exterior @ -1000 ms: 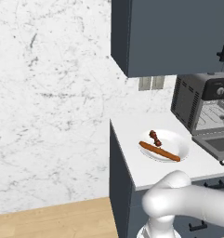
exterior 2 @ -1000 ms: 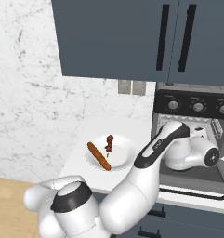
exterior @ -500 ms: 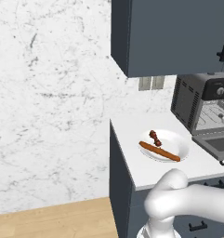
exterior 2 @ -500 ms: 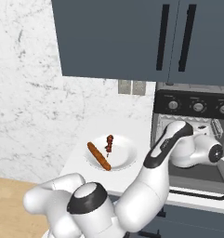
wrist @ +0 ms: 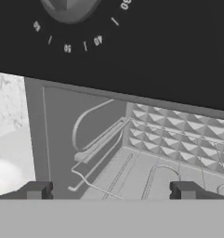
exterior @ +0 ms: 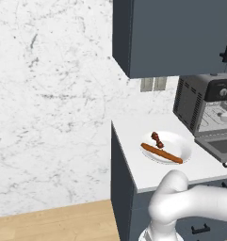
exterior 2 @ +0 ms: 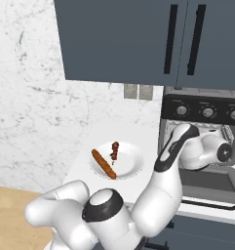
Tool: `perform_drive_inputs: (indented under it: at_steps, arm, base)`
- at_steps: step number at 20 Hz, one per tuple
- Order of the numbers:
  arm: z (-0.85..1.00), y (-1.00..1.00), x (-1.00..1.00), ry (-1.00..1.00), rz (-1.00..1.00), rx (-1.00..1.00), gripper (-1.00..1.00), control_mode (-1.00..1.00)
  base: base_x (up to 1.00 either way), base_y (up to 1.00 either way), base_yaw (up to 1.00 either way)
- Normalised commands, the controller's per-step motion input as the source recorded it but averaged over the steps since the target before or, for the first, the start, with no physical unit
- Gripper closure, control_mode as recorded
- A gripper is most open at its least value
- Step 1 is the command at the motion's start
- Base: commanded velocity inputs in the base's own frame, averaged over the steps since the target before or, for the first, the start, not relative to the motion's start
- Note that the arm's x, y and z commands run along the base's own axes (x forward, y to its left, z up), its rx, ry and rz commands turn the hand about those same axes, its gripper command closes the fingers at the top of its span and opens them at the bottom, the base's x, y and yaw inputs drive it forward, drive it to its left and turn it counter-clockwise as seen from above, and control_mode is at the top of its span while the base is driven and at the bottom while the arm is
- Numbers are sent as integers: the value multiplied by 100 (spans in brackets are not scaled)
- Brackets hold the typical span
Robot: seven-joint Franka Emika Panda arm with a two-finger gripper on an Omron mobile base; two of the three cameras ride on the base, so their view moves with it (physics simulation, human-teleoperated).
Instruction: Pick up the kebab skewer and baguette bread, and place them inside the toaster oven. Close the toaster oven door and start by setting the timer.
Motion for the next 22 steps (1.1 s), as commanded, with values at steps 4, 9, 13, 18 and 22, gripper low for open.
perform_drive_inputs:
  at_steps: [4, 9, 13, 18, 22]
  arm:
    - [-22, -4, 18, 12, -8, 7, -100, -100]
    - [-17, -10, 13, 6, -6, 9, -100, -100]
    - [-10, -13, 14, 1, -4, 9, -100, -100]
    - [-10, -15, 18, 0, 0, 6, -100, -100]
    - [0, -11, 39, -2, 0, 3, -100, -100]
  base:
    - [0, 0, 0]
    - [0, 0, 0]
    - [0, 0, 0]
    - [0, 0, 0]
    - [0, 0, 0]
